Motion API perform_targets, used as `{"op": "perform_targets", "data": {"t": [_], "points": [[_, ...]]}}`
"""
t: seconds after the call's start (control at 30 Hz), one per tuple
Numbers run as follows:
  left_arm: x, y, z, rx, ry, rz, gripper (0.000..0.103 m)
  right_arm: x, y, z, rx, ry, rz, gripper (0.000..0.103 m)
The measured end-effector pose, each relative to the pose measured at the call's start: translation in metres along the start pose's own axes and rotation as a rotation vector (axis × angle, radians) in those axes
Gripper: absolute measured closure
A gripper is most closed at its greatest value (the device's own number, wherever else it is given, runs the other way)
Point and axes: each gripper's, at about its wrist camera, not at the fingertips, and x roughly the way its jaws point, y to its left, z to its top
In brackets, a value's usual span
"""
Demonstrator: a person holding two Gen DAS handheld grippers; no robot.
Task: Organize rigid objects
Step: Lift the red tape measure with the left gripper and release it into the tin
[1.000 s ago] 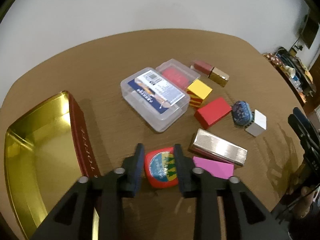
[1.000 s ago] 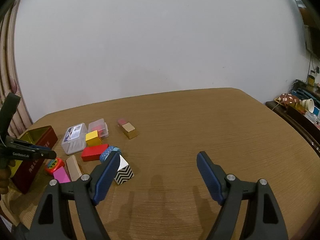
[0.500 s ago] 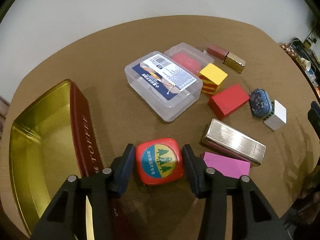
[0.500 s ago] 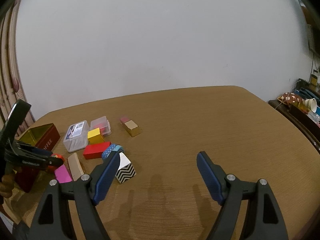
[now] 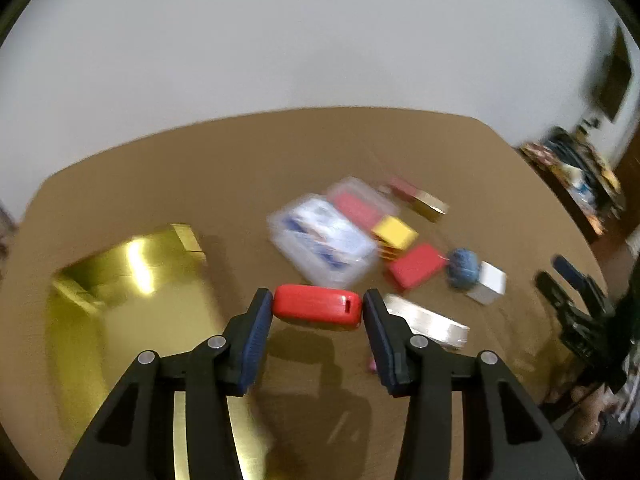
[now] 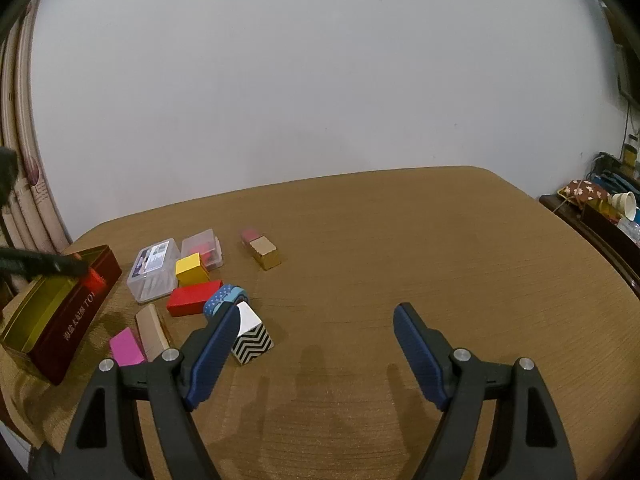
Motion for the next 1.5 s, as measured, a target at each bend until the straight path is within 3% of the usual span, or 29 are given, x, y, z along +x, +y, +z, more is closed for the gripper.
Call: {"op": "perform_targets", "data": {"t": [0.1, 0.3, 0.47, 0.63, 0.73, 0.8, 0.87, 0.93, 1.03, 1.07, 1.13, 1.17, 1.27, 1.5], "points": [[-0.008, 0.035, 0.006, -0.025, 0.022, 0.13, 0.06, 0.0, 0.0, 0.0, -0.001, 0.0, -0.003, 0.022], [-0.012, 0.105, -0.005, -0.101, 0.081, 0.242, 0.06, 0.001, 0.001, 0.0, -0.008, 0.004, -0.007, 0.022], [0.022, 0.121, -0.017, -0.132, 0.177, 0.299, 0.06, 0.002, 0.004, 0.0, -0.024, 0.007, -0.015, 0.022], [0.038, 0.123, -0.017, -0.086, 0.159, 0.37, 0.06, 0.006, 0.006, 0.0, -0.035, 0.015, -0.013, 0.022], [0.05, 0.124, -0.013, -0.059, 0.162, 0.449, 0.056, 0.007, 0.006, 0.0, -0.04, 0.019, -0.013, 0.022], [0.059, 0.122, -0.009, -0.047, 0.184, 0.509, 0.045, 0.007, 0.007, 0.0, -0.044, 0.021, -0.015, 0.022], [0.056, 0.124, -0.008, -0.05, 0.175, 0.536, 0.043, 0.007, 0.008, 0.0, -0.048, 0.019, -0.015, 0.022], [0.043, 0.126, -0.009, -0.087, 0.139, 0.51, 0.042, 0.006, 0.007, 0.001, -0.042, 0.015, -0.014, 0.022], [0.009, 0.124, -0.01, -0.196, 0.056, 0.369, 0.043, 0.004, 0.002, 0.001, -0.017, 0.007, -0.008, 0.022], [-0.006, 0.111, -0.011, -0.192, 0.017, 0.318, 0.042, 0.004, 0.0, 0.001, -0.01, 0.01, -0.008, 0.022], [-0.022, 0.087, -0.012, -0.17, -0.014, 0.302, 0.035, 0.004, -0.002, 0.002, 0.0, 0.011, -0.01, 0.022], [-0.031, 0.068, -0.016, -0.162, -0.027, 0.255, 0.029, 0.003, -0.002, 0.002, 0.0, 0.009, -0.008, 0.022], [-0.045, 0.027, -0.026, -0.16, -0.029, 0.147, 0.028, 0.002, -0.001, 0.003, -0.008, 0.013, -0.01, 0.022], [-0.064, -0.044, -0.072, -0.102, -0.009, 0.022, 0.028, -0.004, -0.005, 0.011, -0.061, 0.039, 0.091, 0.022]]}}
